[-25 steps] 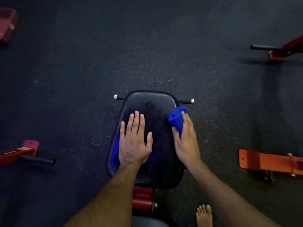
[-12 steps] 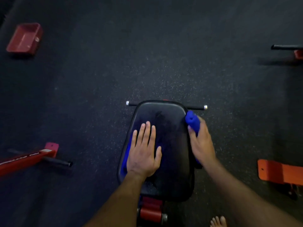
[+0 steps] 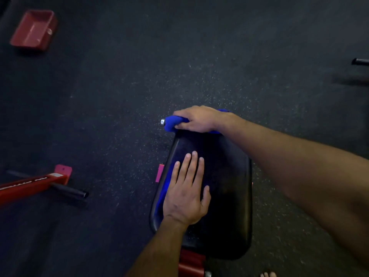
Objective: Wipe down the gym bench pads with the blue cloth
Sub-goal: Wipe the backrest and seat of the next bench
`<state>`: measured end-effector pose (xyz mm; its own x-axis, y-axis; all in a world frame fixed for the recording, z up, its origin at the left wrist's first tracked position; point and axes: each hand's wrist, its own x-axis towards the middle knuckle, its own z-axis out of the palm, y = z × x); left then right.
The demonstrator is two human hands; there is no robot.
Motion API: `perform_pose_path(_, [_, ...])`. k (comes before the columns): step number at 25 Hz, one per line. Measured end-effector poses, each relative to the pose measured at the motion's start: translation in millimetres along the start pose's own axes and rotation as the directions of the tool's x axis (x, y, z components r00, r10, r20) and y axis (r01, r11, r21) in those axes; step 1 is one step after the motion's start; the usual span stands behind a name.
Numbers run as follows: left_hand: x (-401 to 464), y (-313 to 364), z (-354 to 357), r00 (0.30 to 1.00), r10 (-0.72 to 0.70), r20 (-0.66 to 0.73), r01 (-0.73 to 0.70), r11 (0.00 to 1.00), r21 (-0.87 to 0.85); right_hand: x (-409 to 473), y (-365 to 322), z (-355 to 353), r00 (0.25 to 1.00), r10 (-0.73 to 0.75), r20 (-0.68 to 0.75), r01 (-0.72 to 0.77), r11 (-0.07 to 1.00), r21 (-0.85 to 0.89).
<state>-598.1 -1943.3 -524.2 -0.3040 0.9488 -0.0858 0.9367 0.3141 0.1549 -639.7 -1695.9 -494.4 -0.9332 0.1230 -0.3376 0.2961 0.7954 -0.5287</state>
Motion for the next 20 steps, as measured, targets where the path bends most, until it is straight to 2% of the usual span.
perform_pose_path(3, [1, -2, 2, 1.0, 0.002, -0.015, -0.002, 1.0, 0.004, -23, 24, -3, 0.999, 0.003, -0.044, 0.001, 0.995, 0.098])
perform_pose_path(5, [0, -2, 3, 1.0, 0.003, -0.015, -0.003, 1.0, 0.012, -57, 53, -3, 0.991, 0.111, -0.068, -0.091, 0.962, 0.256])
perform_pose_path(8, [2, -2, 3, 1.0, 0.015, -0.026, -0.014, 1.0, 0.019, -119, 79, 11, 0.951, 0.291, -0.106, -0.187, 0.813, 0.552])
perform_pose_path(10, [2, -1, 3, 1.0, 0.012, -0.016, -0.012, 1.0, 0.02, -135, 81, 19, 0.927, 0.36, -0.106, -0.206, 0.724, 0.659])
perform_pose_path(12, [1, -1, 3, 1.0, 0.012, -0.012, -0.012, 1.0, 0.022, -122, 75, 15, 0.929, 0.343, -0.138, -0.201, 0.783, 0.589])
perform_pose_path(15, [-1, -2, 3, 1.0, 0.017, -0.004, -0.016, 0.999, 0.03, -66, 54, 1, 0.973, 0.212, -0.092, -0.178, 0.941, 0.288])
perform_pose_path(18, [2, -2, 3, 1.0, 0.006, -0.013, -0.005, 0.999, 0.053, -16, 16, 0, 0.986, 0.164, -0.028, -0.162, 0.986, 0.037])
perform_pose_path(20, [2, 0, 4, 1.0, 0.005, -0.017, -0.004, 0.998, 0.056, -15, 9, 4, 0.987, 0.139, -0.082, -0.14, 0.99, -0.01])
